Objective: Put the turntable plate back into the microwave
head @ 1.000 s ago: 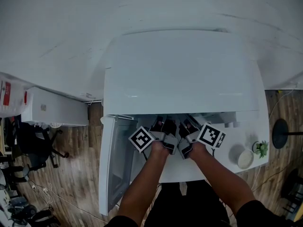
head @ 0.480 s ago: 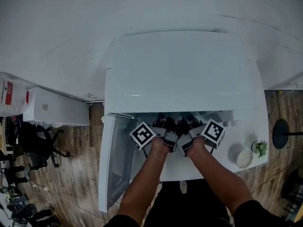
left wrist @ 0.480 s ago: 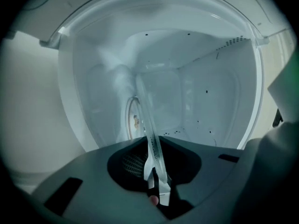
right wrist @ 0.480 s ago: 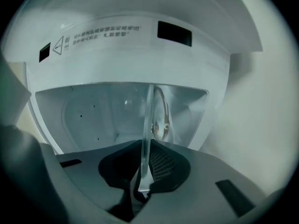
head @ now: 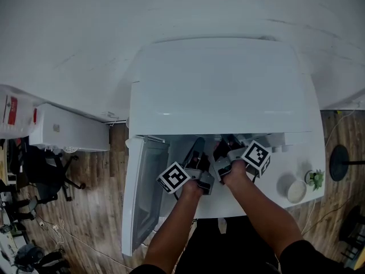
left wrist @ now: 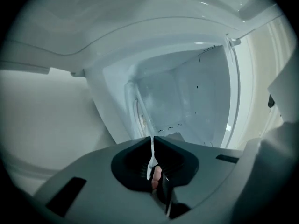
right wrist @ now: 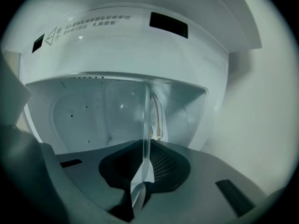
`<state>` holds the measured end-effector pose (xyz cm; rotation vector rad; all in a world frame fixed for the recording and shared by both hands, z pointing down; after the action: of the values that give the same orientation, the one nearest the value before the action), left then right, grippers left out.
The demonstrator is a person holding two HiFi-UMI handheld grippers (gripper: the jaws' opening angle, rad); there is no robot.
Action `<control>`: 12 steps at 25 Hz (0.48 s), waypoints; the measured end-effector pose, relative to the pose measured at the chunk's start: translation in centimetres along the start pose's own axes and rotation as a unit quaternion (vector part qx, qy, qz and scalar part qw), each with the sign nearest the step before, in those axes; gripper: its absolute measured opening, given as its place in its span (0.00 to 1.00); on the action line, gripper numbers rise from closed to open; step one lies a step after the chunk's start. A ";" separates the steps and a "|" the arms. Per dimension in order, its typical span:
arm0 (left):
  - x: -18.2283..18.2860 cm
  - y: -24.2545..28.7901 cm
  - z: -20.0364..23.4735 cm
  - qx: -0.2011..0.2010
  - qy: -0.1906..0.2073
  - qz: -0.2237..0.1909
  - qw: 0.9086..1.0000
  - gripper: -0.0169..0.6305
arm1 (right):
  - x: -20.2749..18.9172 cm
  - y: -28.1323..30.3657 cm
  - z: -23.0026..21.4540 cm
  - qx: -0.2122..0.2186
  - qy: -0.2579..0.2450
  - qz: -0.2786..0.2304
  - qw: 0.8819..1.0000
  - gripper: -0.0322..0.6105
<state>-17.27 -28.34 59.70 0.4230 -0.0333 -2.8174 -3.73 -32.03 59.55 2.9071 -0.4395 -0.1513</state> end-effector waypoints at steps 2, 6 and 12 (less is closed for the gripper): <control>0.2 0.2 0.1 -0.003 0.008 0.000 1.000 0.07 | -0.2 0.0 0.1 -0.007 -0.034 0.012 0.999 0.13; 0.4 0.3 0.5 0.007 0.010 -0.008 1.000 0.06 | -0.8 -0.3 0.6 -0.026 -0.113 0.065 0.991 0.22; 0.0 0.3 1.1 0.014 0.012 -0.003 1.000 0.06 | -0.7 -2.7 0.1 -0.028 -0.207 0.102 0.973 0.15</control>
<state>-17.45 -28.66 60.74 0.4627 -0.0661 -2.8212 -3.64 -29.27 58.89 2.7450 -0.7794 -0.7318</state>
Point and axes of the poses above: the fingertips, and each gripper's own axes: y forward along the fingers, z to its left, x out of its top, the point moved 5 cm from there along -y, backward along the fingers, and after that the axes turned 13 degrees about -z, right-handed, at the moved point
